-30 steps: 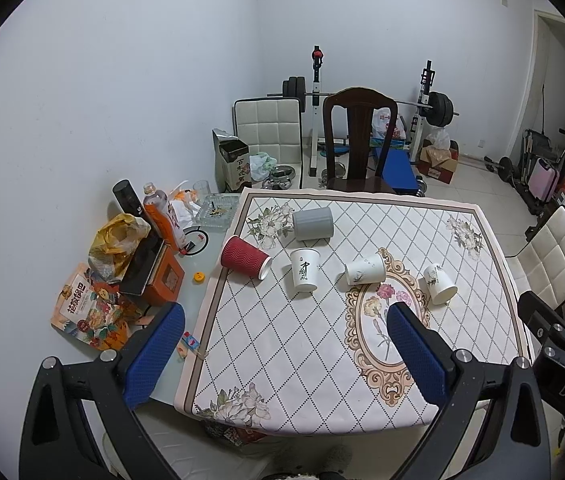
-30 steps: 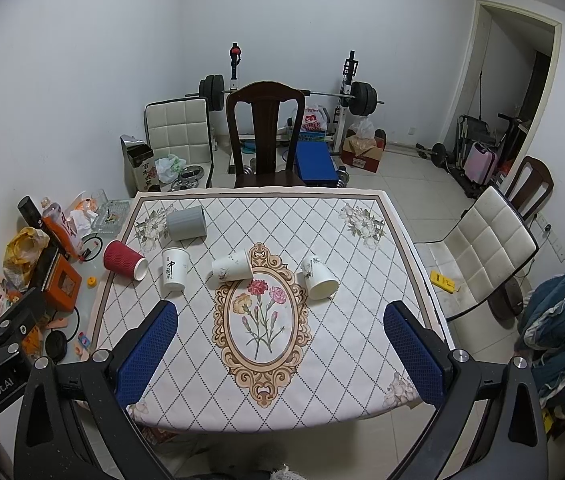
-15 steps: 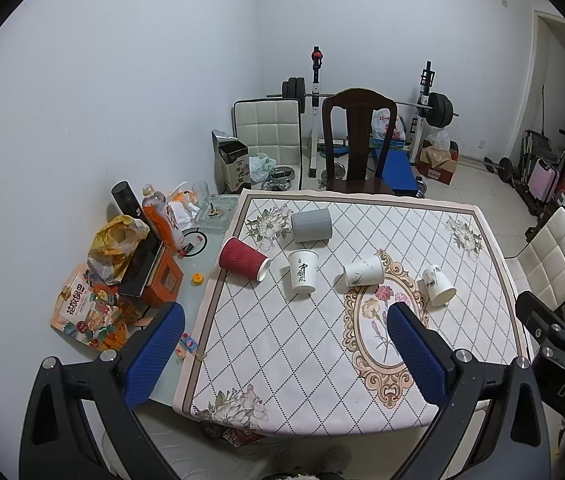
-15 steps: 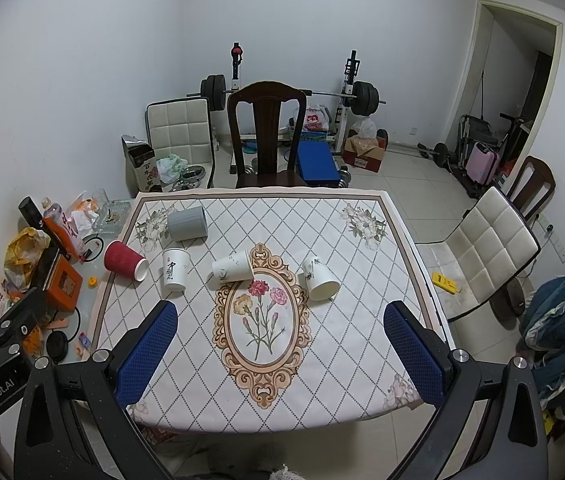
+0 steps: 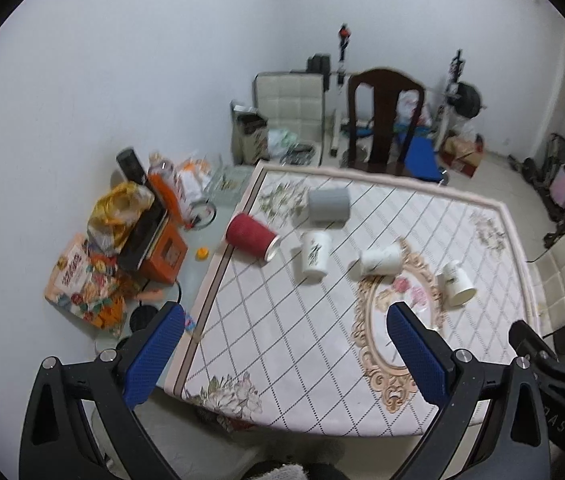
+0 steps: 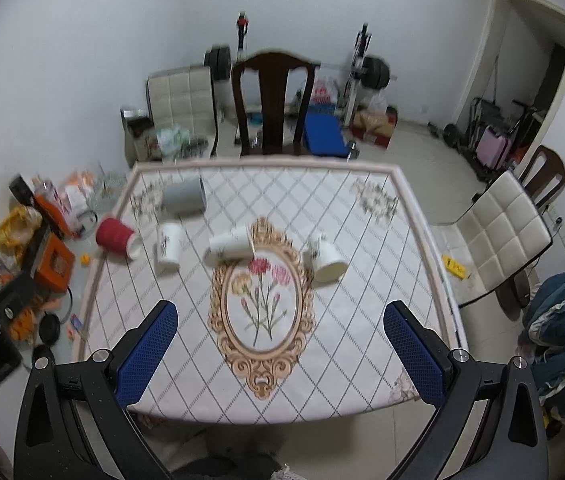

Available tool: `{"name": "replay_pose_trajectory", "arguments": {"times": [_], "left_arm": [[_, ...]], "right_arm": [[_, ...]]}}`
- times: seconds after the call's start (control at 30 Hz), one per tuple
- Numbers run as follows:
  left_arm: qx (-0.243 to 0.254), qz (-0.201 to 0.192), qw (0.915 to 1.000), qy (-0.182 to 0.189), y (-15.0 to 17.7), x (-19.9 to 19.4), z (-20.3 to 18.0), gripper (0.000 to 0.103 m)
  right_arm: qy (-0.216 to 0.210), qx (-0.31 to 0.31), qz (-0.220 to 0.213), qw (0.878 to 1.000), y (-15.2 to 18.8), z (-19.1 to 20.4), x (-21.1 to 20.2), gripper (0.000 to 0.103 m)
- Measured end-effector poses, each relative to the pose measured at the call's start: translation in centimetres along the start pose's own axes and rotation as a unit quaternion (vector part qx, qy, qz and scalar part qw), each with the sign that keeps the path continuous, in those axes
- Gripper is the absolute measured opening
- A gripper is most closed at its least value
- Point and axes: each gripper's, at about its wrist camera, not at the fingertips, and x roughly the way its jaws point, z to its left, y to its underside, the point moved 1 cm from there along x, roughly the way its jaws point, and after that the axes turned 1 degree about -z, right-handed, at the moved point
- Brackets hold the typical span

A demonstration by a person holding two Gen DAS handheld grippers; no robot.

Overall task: Flip cup upright
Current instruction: 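Reach the left gripper to the red cup and grasp it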

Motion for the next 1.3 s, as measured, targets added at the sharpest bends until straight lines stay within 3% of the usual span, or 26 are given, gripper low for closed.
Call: {"name": "replay_pose_trajectory", "arguments": {"times": [0.2, 0.4, 0.53, 0.83, 1.2, 1.23, 1.3], "left_arm": [[-0.013, 0.067, 0.9968, -0.041, 1.8, 6.8, 0.8, 0.103], [-0.027, 0.140, 0.9879, -0.061, 2.2, 14.6, 2.5, 0.103], [-0.060, 0.185, 0.9795, -0.053, 0.8, 21.1, 4.3, 0.103], [-0.131, 0.226, 0.9643, -0.042, -4.1, 34.2, 6.7, 0.103], [-0.238, 0.268, 0.9336, 0.000, -7.1, 44.5, 8.4, 0.102], [-0.244, 0.271, 0.9310, 0.003, -7.1, 45.2, 8.5, 0.101], [-0.246, 0.277, 0.9289, -0.001, -7.0, 46.2, 8.6, 0.086]], "right_arm": [[-0.007, -0.024, 0.060, 0.998, 1.2, 1.3, 8.1, 0.103], [0.001, -0.038, 0.120, 0.992, 1.5, 4.4, 17.5, 0.103], [0.015, -0.039, 0.160, 0.986, 1.3, 6.8, 23.7, 0.103], [0.052, -0.002, 0.226, 0.973, 1.3, 11.2, 34.7, 0.103], [0.069, 0.049, 0.245, 0.966, 0.5, 11.8, 39.8, 0.103], [0.069, 0.049, 0.246, 0.966, 0.5, 11.9, 39.9, 0.103], [0.071, 0.050, 0.244, 0.966, 0.5, 12.0, 40.1, 0.103]]}}
